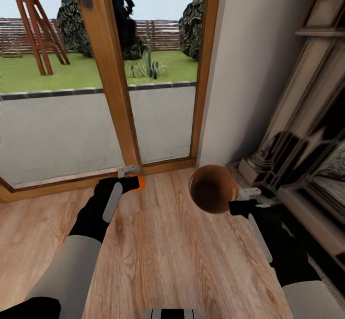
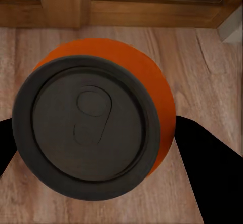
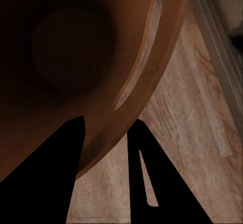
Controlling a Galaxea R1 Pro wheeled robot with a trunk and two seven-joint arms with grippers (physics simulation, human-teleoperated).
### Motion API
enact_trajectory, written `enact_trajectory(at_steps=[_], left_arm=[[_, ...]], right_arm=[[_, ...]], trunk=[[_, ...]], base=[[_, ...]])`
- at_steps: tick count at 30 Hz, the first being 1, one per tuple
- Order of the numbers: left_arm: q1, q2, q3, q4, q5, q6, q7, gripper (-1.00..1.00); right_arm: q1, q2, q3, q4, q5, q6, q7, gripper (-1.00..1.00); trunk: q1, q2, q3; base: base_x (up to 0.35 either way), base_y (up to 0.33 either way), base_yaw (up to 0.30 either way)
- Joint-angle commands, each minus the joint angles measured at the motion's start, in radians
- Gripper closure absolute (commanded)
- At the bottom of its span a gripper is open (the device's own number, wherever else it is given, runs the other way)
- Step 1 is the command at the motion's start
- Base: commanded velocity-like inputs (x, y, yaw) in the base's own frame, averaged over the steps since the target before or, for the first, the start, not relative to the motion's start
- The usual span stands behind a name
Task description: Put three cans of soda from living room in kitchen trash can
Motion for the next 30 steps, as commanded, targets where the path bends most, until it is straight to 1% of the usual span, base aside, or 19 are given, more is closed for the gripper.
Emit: enact_trajectory(at_steps=[1, 3, 4, 5, 7, 8, 10, 11, 13, 14, 15, 16, 18, 22, 24, 26, 30], left_arm=[[0.000, 0.000, 0.000, -0.004, 0.000, 0.005, -0.001, 1.00], [0.001, 0.001, 0.000, -0.021, 0.000, 0.019, -0.002, 1.00], [0.010, 0.002, 0.000, -0.048, 0.000, 0.042, -0.003, 1.00], [0.016, 0.002, 0.000, -0.059, 0.000, 0.051, -0.004, 1.00], [0.039, 0.003, -0.002, -0.124, 0.000, 0.088, -0.006, 1.00], [0.042, 0.003, -0.002, -0.135, 0.000, 0.096, -0.006, 1.00], [0.047, 0.004, -0.004, -0.158, -0.001, 0.122, -0.007, 1.00], [0.049, 0.004, -0.005, -0.168, 0.000, 0.136, -0.008, 1.00], [0.051, 0.004, -0.006, -0.175, 0.000, 0.146, -0.008, 1.00], [0.054, 0.004, -0.006, -0.189, 0.000, 0.159, -0.011, 1.00], [0.059, 0.004, -0.006, -0.205, 0.000, 0.174, -0.018, 1.00], [0.063, 0.004, -0.007, -0.215, 0.000, 0.184, -0.024, 1.00], [0.080, 0.004, -0.007, -0.262, 0.000, 0.224, -0.056, 1.00], [0.105, 0.004, -0.007, -0.306, 0.000, 0.251, -0.078, 1.00], [0.113, 0.004, -0.008, -0.318, 0.001, 0.258, -0.084, 1.00], [0.118, 0.004, -0.008, -0.326, 0.001, 0.266, -0.089, 1.00], [0.121, 0.003, -0.008, -0.324, 0.000, 0.266, -0.090, 1.00]], right_arm=[[0.002, 0.000, 0.000, -0.018, 0.002, -0.008, 0.001, 1.00], [0.008, 0.001, 0.000, 0.001, 0.003, -0.022, 0.001, 1.00], [0.011, 0.005, 0.000, 0.015, 0.005, -0.030, 0.001, 1.00], [0.011, 0.006, 0.000, 0.018, 0.006, -0.031, 0.001, 1.00], [0.013, 0.011, 0.001, 0.027, 0.008, -0.035, 0.000, 1.00], [0.013, 0.012, 0.002, 0.028, 0.008, -0.036, 0.000, 1.00], [0.014, 0.023, 0.004, 0.030, 0.009, -0.036, -0.012, 1.00], [0.015, 0.038, 0.005, 0.031, 0.009, -0.036, -0.038, 1.00], [0.016, 0.053, 0.005, 0.032, 0.009, -0.035, -0.073, 1.00], [0.016, 0.071, 0.005, 0.032, 0.007, -0.033, -0.117, 1.00], [0.016, 0.077, 0.005, 0.032, 0.007, -0.032, -0.134, 1.00], [0.017, 0.080, 0.005, 0.032, 0.007, -0.032, -0.141, 1.00], [0.017, 0.085, 0.005, 0.033, 0.006, -0.031, -0.156, 1.00], [0.017, 0.088, 0.009, 0.035, 0.005, -0.030, -0.165, 1.00], [0.017, 0.088, 0.020, 0.039, 0.005, -0.030, -0.168, 1.00], [0.018, 0.089, 0.051, 0.046, 0.005, -0.030, -0.172, 1.00], [0.018, 0.089, 0.072, 0.053, 0.005, -0.031, -0.172, 1.00]], trunk=[[0.000, 0.000, 0.004], [-0.001, 0.001, 0.012], [-0.002, 0.001, 0.016], [-0.002, 0.001, 0.020], [-0.003, 0.002, 0.027], [-0.004, 0.002, 0.031], [-0.005, 0.002, 0.039], [-0.008, 0.009, 0.042], [-0.016, 0.023, 0.048], [-0.020, 0.030, 0.051], [-0.024, 0.037, 0.055], [-0.028, 0.044, 0.058], [-0.035, 0.058, 0.064], [-0.051, 0.086, 0.077], [-0.058, 0.100, 0.083], [-0.066, 0.114, 0.089], [-0.066, 0.114, 0.089]], base=[[0.000, 0.000, 0.000], [0.000, 0.000, 0.000], [0.000, 0.000, 0.000], [0.000, 0.000, 0.000], [0.000, 0.000, 0.000], [0.000, 0.000, 0.000], [0.000, 0.000, 0.000], [0.000, 0.000, 0.000], [0.000, 0.000, 0.000], [0.000, 0.000, 0.000], [0.000, 0.000, 0.000], [0.000, 0.000, 0.000], [0.000, 0.000, 0.000], [0.000, 0.000, 0.000], [0.000, 0.000, 0.000], [0.000, 0.000, 0.000], [0.000, 0.000, 0.000]])
